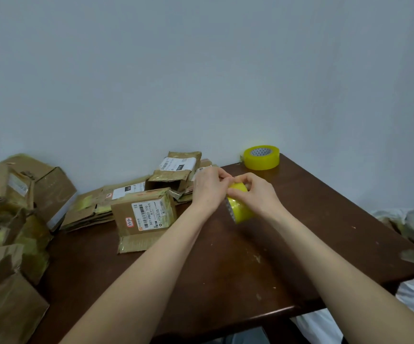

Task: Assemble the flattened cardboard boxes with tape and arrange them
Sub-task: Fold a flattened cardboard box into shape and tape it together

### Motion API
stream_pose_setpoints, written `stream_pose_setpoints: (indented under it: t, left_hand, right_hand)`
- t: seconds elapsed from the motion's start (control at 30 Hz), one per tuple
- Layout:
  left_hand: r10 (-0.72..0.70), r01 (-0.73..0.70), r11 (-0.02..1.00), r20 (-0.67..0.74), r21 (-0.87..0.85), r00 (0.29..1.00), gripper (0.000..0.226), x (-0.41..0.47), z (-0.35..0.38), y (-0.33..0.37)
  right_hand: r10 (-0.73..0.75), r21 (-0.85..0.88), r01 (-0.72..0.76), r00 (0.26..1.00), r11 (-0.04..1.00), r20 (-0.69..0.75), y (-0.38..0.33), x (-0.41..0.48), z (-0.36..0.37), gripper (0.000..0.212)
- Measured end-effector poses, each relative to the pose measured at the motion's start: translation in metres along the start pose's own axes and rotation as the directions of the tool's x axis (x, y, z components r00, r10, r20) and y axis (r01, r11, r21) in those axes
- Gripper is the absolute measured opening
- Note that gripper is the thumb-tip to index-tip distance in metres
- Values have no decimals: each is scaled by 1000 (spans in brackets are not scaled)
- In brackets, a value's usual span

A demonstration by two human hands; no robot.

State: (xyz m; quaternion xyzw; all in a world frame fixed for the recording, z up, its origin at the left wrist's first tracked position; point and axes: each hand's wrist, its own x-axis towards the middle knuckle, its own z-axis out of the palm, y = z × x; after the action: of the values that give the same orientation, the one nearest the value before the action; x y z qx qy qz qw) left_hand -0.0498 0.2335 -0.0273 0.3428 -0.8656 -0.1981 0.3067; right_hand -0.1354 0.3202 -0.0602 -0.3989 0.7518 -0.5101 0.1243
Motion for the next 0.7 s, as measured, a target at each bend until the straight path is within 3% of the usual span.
stream_pose_setpoints:
  t: [0.1,0.27,0.4,0.5,0.57,0.7]
  left_hand:
    - [30,-30,1000,-59,-7,998,14,-1,6,5]
    - [67,-61,997,-111,50,992,14,-6,15,2]
    - [43,-46,999,-162,-19,986,10,-8,16,0]
    - [37,-51,995,-161,-84,986,13,-10,13,-6]
    - [90,-101,992,-140,-76,986,15,-13,12,-9]
    - [93,-99,993,-93,-62,991,17,-6,13,-8]
  right_hand:
    - [23,7,-23,999,1000,-26,-1,1,-1,45]
    - [21,-153,-28,999,988,-46,-8,4,-4,43]
    - [-23,-21,24,998,1000,52,-5,8,-5,40]
    - [50,167,-47,999,985,-11,-1,16,-19,45]
    - [42,140,-37,999,989,-33,0,18,-30,38]
    - [-72,74,63,989,995,131,2,16,-31,40]
